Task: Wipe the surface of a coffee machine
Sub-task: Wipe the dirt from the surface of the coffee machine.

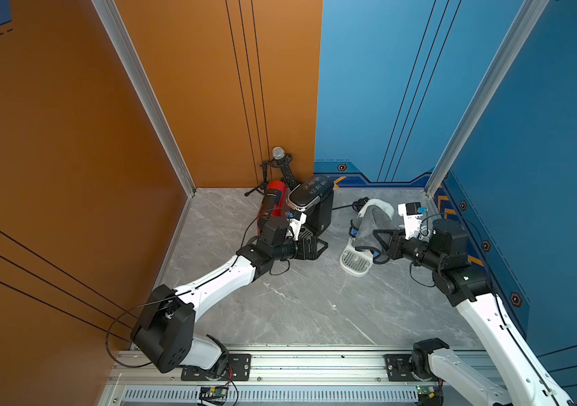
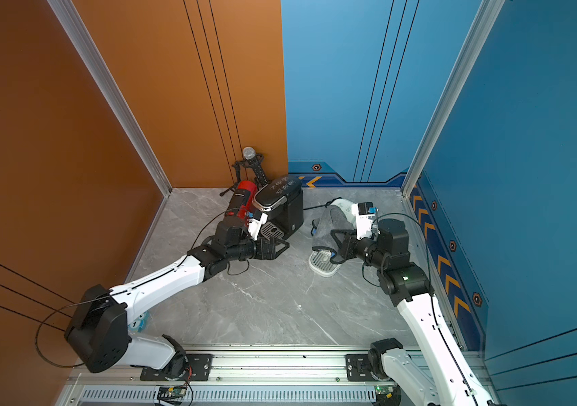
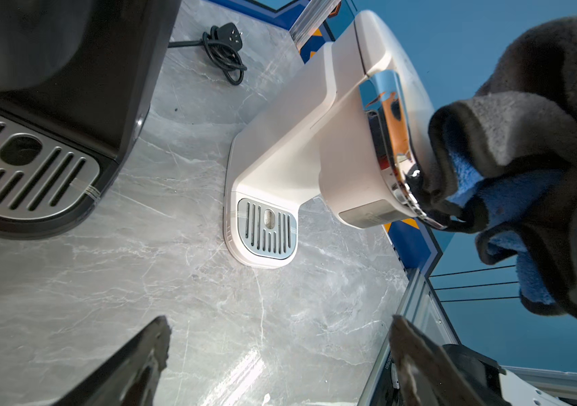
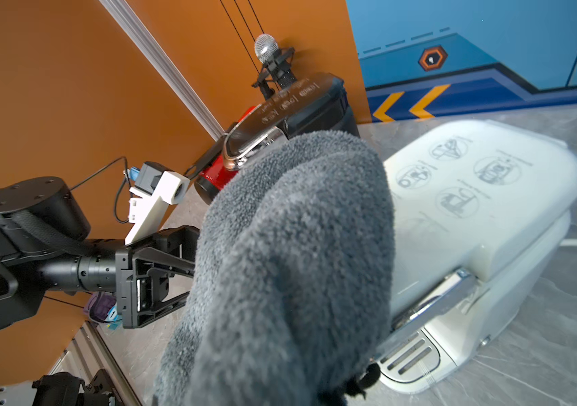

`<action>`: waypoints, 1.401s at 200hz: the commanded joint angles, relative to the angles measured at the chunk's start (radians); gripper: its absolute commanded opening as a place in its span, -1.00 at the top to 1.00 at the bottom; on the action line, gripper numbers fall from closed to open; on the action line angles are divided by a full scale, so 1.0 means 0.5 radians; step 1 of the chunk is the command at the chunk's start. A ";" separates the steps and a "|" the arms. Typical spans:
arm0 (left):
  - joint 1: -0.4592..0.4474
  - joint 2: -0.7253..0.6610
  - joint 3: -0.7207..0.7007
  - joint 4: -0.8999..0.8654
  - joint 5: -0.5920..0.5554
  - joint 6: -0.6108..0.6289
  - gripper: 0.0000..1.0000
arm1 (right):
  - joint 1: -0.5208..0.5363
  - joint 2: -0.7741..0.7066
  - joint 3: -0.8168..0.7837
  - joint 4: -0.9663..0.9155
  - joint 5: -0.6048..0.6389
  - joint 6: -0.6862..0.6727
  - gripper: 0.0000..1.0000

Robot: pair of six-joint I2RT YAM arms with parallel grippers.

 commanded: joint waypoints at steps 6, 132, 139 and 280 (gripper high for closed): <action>-0.073 0.109 0.099 0.027 -0.070 0.046 -0.96 | -0.005 0.133 0.043 -0.098 0.154 0.012 0.77; -0.200 0.210 0.127 0.025 -0.152 0.067 -0.96 | -0.044 0.890 0.494 -0.224 1.113 -0.147 0.82; -0.200 0.209 0.127 0.026 -0.156 0.068 -0.96 | -0.062 0.913 0.500 -0.221 1.137 -0.152 0.83; -0.292 0.498 0.188 -0.090 -0.380 0.065 -0.97 | -0.111 0.715 0.432 -0.107 0.866 -0.118 0.80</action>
